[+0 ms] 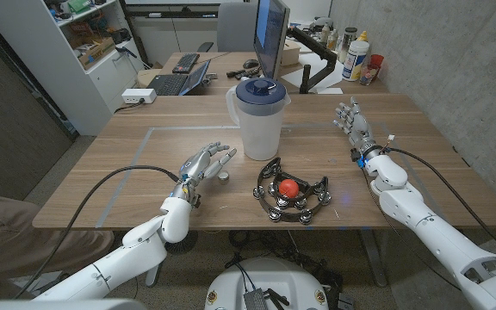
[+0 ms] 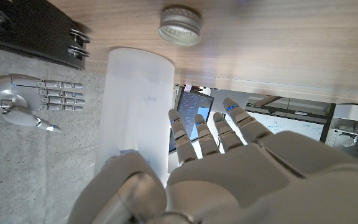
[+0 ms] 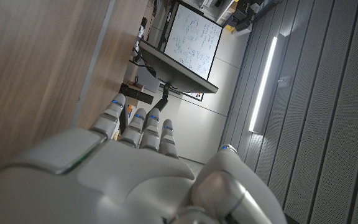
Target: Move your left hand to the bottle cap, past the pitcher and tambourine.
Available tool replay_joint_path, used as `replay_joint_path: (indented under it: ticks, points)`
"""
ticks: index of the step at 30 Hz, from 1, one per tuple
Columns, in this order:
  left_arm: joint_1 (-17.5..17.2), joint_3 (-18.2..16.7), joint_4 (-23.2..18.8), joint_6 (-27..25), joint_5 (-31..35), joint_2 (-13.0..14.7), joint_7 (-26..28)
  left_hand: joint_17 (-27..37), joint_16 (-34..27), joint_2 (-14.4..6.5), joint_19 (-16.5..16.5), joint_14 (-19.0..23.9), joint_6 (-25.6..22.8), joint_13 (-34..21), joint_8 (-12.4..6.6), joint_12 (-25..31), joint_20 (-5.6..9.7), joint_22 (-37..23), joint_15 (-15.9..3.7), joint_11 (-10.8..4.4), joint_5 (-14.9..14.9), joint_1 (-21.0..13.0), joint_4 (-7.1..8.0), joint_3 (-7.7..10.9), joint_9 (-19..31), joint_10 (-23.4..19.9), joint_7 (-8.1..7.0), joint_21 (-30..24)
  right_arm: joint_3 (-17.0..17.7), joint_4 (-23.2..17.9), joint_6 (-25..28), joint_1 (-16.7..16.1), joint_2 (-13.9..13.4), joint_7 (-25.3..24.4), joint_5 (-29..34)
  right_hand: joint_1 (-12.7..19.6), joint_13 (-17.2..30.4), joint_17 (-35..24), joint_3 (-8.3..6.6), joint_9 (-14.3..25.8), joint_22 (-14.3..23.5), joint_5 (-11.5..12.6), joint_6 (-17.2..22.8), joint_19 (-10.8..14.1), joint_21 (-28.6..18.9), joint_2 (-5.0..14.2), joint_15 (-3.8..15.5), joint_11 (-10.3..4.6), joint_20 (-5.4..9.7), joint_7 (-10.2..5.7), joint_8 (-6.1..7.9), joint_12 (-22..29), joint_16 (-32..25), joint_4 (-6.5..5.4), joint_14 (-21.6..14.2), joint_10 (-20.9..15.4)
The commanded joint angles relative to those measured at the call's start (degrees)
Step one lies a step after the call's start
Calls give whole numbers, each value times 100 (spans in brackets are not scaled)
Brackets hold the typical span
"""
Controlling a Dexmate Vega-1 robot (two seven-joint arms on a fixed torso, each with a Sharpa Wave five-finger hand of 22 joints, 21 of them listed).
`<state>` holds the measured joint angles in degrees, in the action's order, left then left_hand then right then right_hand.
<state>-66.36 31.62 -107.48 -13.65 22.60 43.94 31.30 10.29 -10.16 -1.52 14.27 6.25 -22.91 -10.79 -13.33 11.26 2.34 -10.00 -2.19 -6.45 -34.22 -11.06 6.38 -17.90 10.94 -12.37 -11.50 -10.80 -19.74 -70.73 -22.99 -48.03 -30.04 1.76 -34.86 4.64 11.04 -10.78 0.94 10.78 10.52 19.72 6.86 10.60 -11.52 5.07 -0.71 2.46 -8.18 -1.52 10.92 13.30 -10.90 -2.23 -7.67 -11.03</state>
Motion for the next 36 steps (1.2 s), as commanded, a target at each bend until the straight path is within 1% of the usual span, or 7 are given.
replay_joint_path:
  ticks: [1, 6, 11, 24, 25, 28, 36]
  points:
    - [-227, 84, -118, -137, 310, 23, 315, 6, -51, 34, 38, -6, 104, -19, 57, 31, 174, -19, -783, -13, -64, -48, 6, -39, 6, -49, -69, -45, -29, 121, -38, 45, -15, 81, 33, -10, 21, -20, 11, 19, 20, 21, 80, -3, -15, 46, -6, -18, 16, 9, 41, -2, -4, -42, 9, 19]
    - [-321, 63, -139, -133, 319, 15, 400, 6, -60, 40, 63, 18, 132, -18, 74, 42, 189, -19, -800, -9, -74, -49, 7, -43, 5, -75, -83, -53, -54, 158, -73, 67, -1, 86, 73, -9, 21, -20, 12, 19, 20, 22, 91, -5, -15, 46, -9, -8, 17, 14, 45, -1, -3, -42, 15, 15]
    - [-414, 65, -102, -185, 393, -94, 642, 5, -69, 49, 68, 44, 95, -19, 63, 63, 186, -19, -794, -19, -90, -49, 9, -47, 6, -130, -65, -53, -64, 148, -33, 79, -5, 52, 91, -9, 21, -20, 13, 18, 20, 23, 91, -5, -15, 47, -16, -2, 14, 17, 44, 0, -4, -43, 15, 14]
    - [-537, 97, -95, -269, 374, -163, 704, 5, -82, 75, 96, 93, 106, -19, 78, 80, 194, -18, -793, -39, -119, -42, 13, -60, 7, -185, -88, -60, -74, 270, -86, 151, 27, 70, 110, -8, 21, -19, 15, 18, 20, 25, 100, -1, -17, 48, -16, -1, 23, 24, 45, 0, -3, -44, 23, 11]
    - [-535, 112, -84, -294, 390, -173, 706, 5, -81, 78, 94, 95, 127, -19, 88, 80, 191, -18, -791, -48, -123, -41, 14, -62, 7, -188, -84, -59, -63, 258, -100, 137, 32, 26, 120, -8, 21, -19, 15, 18, 20, 25, 90, -1, -17, 49, -13, -2, 23, 23, 41, 0, -3, -44, 24, 12]
    - [-524, 146, -44, -335, 404, -203, 709, 6, -84, 96, 99, 122, 348, -19, 180, 71, 184, -18, -773, -52, -154, -37, 19, -69, 7, -183, -81, -56, -40, 218, -67, 119, 24, -3, 89, -2, 22, -19, 15, 19, 20, 28, -164, -1, -18, 51, -14, -26, 19, -25, -48, -16, -5, -44, 24, 50]
    - [-507, 222, 2, -355, 451, -257, 776, 7, -81, 111, 113, 128, 467, -20, 218, 65, 176, -18, -767, -57, -178, -38, 20, -72, 12, -177, -97, -59, -30, 343, -154, 155, 34, -40, 144, 2, 22, -18, 16, 20, 20, 30, -177, -9, -15, 53, -26, -26, 9, -15, -38, -25, -3, -44, 33, 76]
